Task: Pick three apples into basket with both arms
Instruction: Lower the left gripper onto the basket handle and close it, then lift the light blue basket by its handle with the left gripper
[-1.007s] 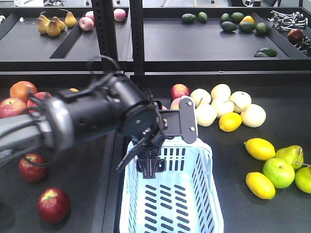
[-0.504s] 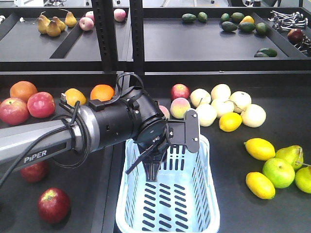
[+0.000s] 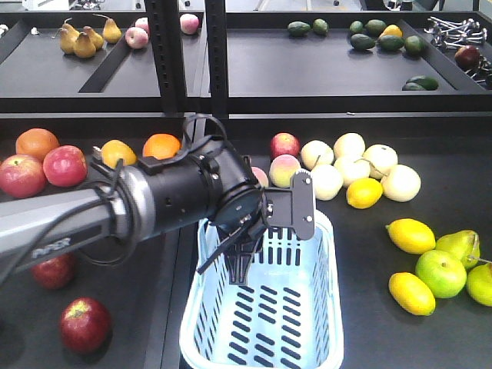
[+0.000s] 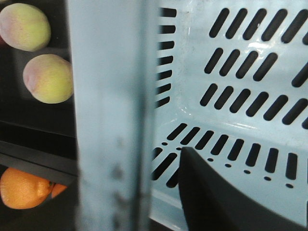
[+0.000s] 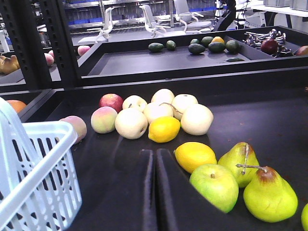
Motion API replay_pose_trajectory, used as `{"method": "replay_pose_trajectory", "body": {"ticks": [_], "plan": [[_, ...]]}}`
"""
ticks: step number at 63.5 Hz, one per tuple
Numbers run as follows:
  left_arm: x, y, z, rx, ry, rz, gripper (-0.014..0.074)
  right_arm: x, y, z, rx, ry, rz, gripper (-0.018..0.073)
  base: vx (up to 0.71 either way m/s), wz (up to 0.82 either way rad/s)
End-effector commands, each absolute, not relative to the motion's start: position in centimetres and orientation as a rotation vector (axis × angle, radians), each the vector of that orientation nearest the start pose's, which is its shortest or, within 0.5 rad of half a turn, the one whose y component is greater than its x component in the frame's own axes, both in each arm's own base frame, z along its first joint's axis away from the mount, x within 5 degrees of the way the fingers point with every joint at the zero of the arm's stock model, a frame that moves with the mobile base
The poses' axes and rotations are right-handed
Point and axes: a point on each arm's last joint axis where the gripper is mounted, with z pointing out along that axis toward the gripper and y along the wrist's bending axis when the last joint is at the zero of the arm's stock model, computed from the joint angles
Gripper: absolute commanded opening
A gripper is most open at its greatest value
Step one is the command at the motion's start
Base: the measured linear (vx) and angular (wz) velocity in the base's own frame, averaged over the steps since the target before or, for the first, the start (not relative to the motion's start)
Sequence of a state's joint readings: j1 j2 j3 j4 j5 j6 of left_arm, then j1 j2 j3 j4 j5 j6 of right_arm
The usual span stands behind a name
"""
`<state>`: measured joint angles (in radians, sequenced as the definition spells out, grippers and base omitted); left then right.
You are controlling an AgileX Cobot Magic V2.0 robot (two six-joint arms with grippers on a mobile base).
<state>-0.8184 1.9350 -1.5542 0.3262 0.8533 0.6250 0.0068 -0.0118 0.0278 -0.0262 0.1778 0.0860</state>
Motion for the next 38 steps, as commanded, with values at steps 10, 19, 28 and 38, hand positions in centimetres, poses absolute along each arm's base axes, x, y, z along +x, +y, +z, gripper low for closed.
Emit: {"method": "replay_pose_trajectory", "body": {"ticks": [10,19,28,38], "plan": [[28.2,-26.6,34.2,-2.716,-2.64,-0.597,-0.0008,5.6,0.0,19.1,0.04,1.604,0.037,-0.0009,0.0,0.0],[26.6,-23.5,38.1,-2.676,-2.629,-0.839,-0.0008,5.6,0.0,19.1,0.039,1.603,0.037,-0.0009,0.0,0.0],[24.6,-20.1,42.0,-2.618,-2.673,-1.053,-0.0008,5.6,0.0,19.1,0.039,1.603,0.037,-0.0009,0.0,0.0],[21.5,-16.2,46.5,-2.562,-2.872,-1.173,-0.0008,5.6,0.0,19.1,0.039,1.603,0.037,-0.0009,0.0,0.0]]}}
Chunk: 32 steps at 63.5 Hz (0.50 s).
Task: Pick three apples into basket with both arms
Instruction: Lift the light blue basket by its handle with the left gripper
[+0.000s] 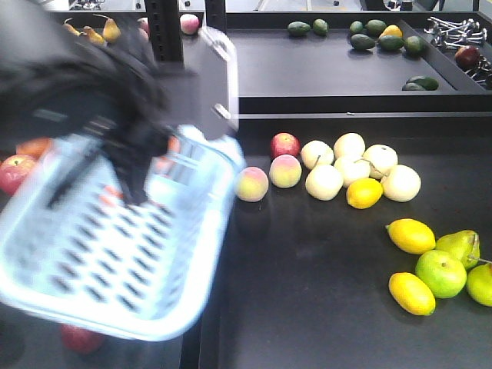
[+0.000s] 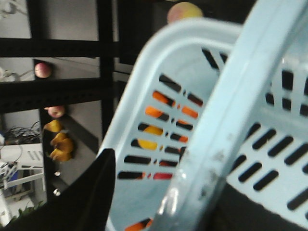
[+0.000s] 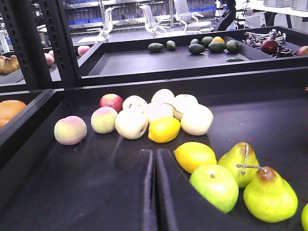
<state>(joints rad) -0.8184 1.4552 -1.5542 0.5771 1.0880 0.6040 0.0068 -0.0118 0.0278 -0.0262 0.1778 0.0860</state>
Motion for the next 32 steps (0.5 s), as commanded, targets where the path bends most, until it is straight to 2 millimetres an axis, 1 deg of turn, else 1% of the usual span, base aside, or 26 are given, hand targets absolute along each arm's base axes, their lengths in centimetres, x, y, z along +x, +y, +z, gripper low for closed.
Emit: {"method": "replay_pose_trajectory", "body": {"ticks": [1,7,21,27,32], "plan": [[21.2,-15.8,46.8,1.428,1.611,0.66,-0.0008,5.6,0.0,19.1,0.039,1.603,0.037,-0.0009,0.0,0.0],[19.0,-13.3,48.7,1.361,1.606,0.651,-0.0008,5.6,0.0,19.1,0.039,1.603,0.037,-0.0009,0.0,0.0],[14.9,-8.6,51.4,1.223,1.595,0.613,-0.0008,5.6,0.0,19.1,0.039,1.603,0.037,-0.0009,0.0,0.0],[13.6,-7.2,52.0,1.162,1.599,0.583,-0.0008,5.6,0.0,19.1,0.039,1.603,0.037,-0.0009,0.0,0.0],[13.1,-6.6,52.2,1.144,1.599,0.575,-0.0008,5.6,0.0,19.1,0.039,1.603,0.037,-0.0009,0.0,0.0]]}}
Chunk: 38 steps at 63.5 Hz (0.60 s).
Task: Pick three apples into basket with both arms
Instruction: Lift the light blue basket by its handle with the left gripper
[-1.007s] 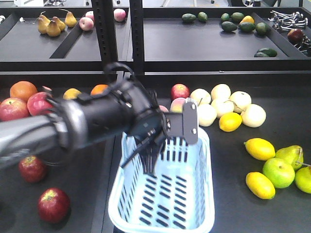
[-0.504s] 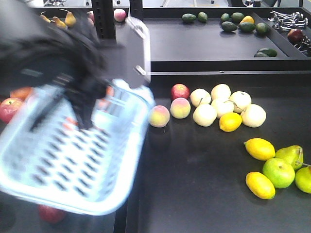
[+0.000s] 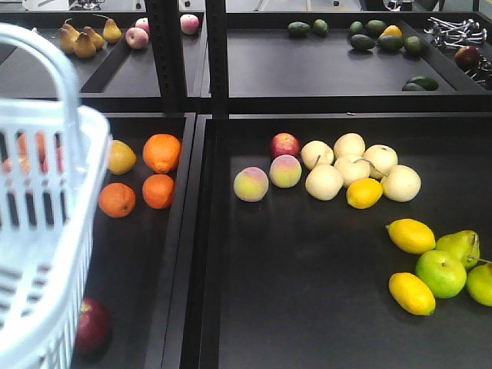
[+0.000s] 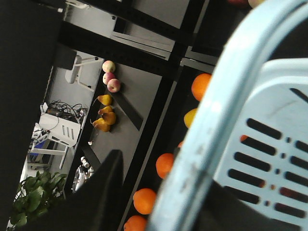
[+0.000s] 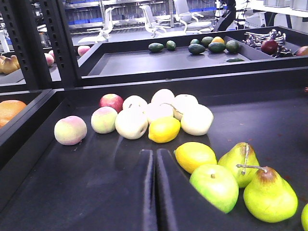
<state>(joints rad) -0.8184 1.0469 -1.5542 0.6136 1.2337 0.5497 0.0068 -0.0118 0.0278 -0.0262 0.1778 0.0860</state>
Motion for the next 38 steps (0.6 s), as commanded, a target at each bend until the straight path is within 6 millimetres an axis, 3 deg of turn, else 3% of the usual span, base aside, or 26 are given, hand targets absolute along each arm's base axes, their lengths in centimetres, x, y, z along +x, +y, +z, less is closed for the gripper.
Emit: {"method": "replay_pose_trajectory", "body": {"ticks": [1,38], "plan": [[13.05,-6.63,52.21,1.145,1.602,0.576,-0.0008,5.63,-0.02,19.11,0.039,1.603,0.037,-0.0009,0.0,0.0],[12.7,-6.2,52.25,1.139,1.612,0.574,-0.0008,5.63,-0.02,19.11,0.039,1.603,0.037,-0.0009,0.0,0.0]]}}
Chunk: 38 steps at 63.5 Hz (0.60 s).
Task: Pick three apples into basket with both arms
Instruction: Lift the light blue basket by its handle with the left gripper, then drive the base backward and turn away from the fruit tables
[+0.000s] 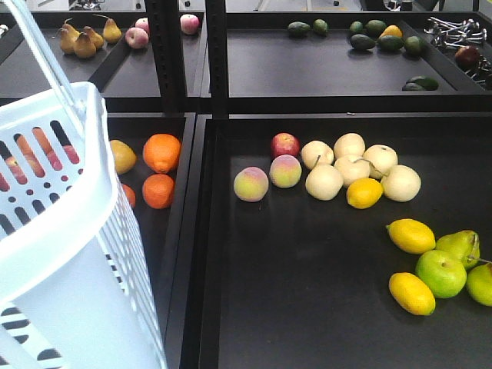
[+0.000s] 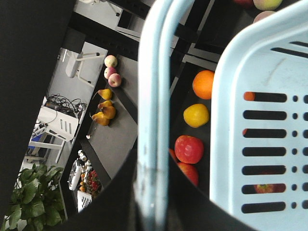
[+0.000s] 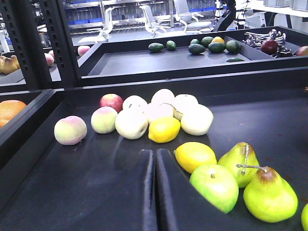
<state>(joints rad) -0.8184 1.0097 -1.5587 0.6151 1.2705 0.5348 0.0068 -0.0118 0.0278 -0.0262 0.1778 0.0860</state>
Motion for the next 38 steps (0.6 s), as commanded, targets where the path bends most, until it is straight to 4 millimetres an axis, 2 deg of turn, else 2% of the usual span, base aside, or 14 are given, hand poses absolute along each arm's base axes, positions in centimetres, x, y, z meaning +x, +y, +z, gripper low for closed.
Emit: {"method": "replay_pose_trajectory", "body": {"ticks": [1,38], "plan": [[12.7,-6.2,52.25,1.139,1.612,0.574,-0.0008,5.63,-0.02,19.11,0.039,1.603,0.037,-0.0009,0.0,0.0],[12.7,-6.2,52.25,1.139,1.612,0.574,-0.0008,5.63,-0.02,19.11,0.039,1.603,0.037,-0.0009,0.0,0.0]]}}
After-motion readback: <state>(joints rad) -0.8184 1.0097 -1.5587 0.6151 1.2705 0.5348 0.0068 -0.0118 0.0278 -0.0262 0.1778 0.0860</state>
